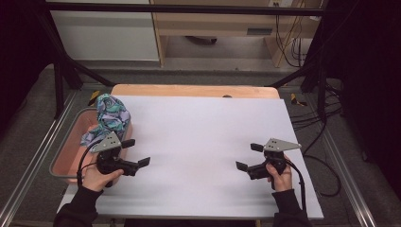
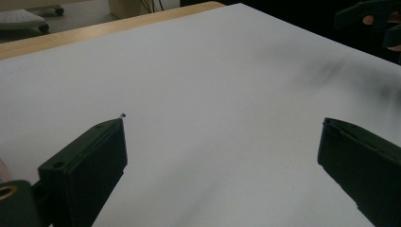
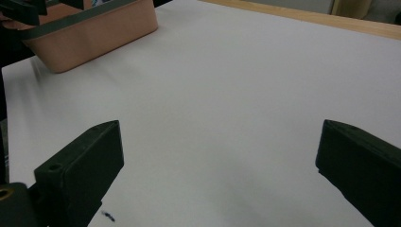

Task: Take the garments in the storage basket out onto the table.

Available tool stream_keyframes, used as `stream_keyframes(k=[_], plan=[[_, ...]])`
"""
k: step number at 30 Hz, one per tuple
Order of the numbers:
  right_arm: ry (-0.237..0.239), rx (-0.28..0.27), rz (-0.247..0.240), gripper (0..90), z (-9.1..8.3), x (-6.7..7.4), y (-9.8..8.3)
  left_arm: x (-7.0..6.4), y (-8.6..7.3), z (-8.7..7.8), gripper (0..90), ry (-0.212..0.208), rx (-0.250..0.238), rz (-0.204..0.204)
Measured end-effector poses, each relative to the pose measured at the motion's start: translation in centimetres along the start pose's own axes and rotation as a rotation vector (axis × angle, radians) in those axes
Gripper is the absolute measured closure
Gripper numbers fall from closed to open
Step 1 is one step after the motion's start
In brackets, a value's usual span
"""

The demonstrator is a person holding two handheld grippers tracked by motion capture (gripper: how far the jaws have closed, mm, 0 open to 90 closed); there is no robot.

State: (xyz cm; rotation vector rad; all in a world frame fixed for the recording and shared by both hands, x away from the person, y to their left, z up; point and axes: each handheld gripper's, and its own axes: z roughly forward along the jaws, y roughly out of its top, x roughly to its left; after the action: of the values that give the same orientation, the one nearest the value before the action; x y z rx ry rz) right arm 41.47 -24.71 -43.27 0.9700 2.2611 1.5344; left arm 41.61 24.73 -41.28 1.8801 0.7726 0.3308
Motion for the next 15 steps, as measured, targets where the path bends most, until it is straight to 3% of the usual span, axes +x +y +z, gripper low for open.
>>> stream_keyframes(k=[15], plan=[[-0.002,-0.002,0.005,2.3,0.0,-0.1,-0.1,0.5,0.8,-1.4,1.9,0.039,-0.01,-0.014]])
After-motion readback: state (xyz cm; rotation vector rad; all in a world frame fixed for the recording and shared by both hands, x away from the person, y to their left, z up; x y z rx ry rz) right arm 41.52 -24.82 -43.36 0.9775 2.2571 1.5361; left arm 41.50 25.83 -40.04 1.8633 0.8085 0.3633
